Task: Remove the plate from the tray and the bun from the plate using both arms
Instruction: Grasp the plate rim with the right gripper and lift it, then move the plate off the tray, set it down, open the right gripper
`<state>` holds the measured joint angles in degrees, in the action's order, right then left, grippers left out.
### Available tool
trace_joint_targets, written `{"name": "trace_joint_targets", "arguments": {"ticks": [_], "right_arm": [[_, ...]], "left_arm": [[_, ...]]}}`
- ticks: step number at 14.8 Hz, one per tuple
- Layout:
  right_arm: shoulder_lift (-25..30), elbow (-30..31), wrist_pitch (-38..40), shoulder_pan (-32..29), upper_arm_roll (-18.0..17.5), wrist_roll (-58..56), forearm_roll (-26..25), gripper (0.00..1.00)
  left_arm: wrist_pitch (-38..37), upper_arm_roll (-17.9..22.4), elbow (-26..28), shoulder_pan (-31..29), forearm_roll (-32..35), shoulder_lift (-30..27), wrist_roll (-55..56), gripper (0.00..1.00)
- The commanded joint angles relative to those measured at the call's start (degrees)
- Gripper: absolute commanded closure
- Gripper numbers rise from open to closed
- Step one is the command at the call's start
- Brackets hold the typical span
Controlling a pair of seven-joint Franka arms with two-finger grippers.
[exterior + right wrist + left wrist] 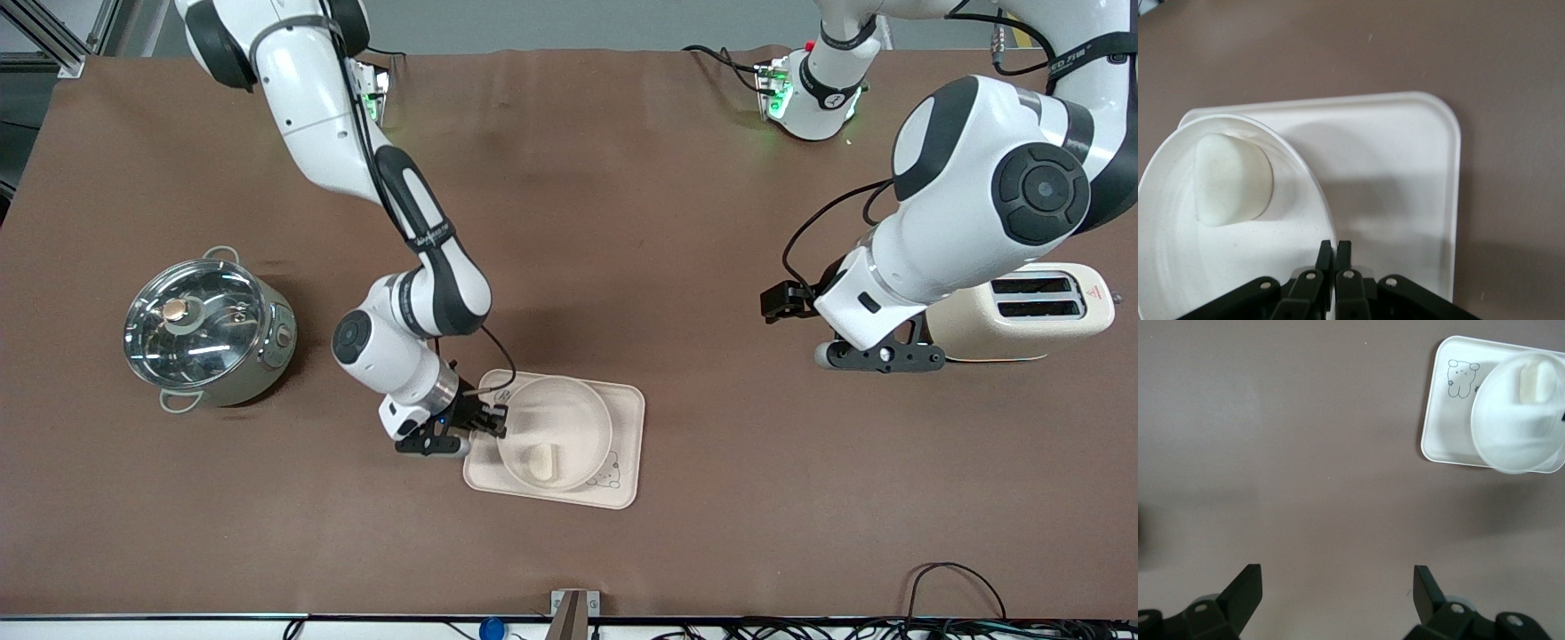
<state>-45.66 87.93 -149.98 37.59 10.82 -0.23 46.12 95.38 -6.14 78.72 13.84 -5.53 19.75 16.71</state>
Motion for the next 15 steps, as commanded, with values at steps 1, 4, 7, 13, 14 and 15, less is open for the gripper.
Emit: {"name": "trace_joint_targets", "arguments": {"ticks": [1, 4, 7, 13, 14, 15], "right_arm": [[12.15, 19.16, -8.55, 7.38, 0.25, -0.56, 0.37, 0.99], [14.99, 26.66, -13.92, 15.47, 0.25, 2.84, 1.08, 0.99], [14.55, 28.52, -16.66, 22.42, 0.25, 9.35, 1.16, 0.99], [14.9, 27.65, -15.44, 23.94, 0.86, 13.59, 1.17, 0.0], [14.9, 26.17, -13.26, 22.45, 2.08, 13.24, 0.9, 0.0], [14.81, 23.63, -8.36, 20.87, 3.66, 12.89, 0.12, 0.0]], "left_arm": [[0.33, -0.19, 0.73, 1.27, -0.98, 0.12, 0.77, 0.0], [0.77, -0.8, 1.52, 2.68, -0.98, 0.03, 6.91, 0.0], [0.95, -0.98, 3.46, 3.82, -0.89, -0.32, 10.52, 0.0], [9.54, -1.07, 12.66, 5.06, -0.27, -3.65, 14.93, 0.0], [12.69, -1.07, 16.6, 5.06, -0.27, -5.84, 14.84, 0.0], [15.6, -1.33, 20.04, 5.06, -0.27, -7.69, 15.01, 0.0]]}}
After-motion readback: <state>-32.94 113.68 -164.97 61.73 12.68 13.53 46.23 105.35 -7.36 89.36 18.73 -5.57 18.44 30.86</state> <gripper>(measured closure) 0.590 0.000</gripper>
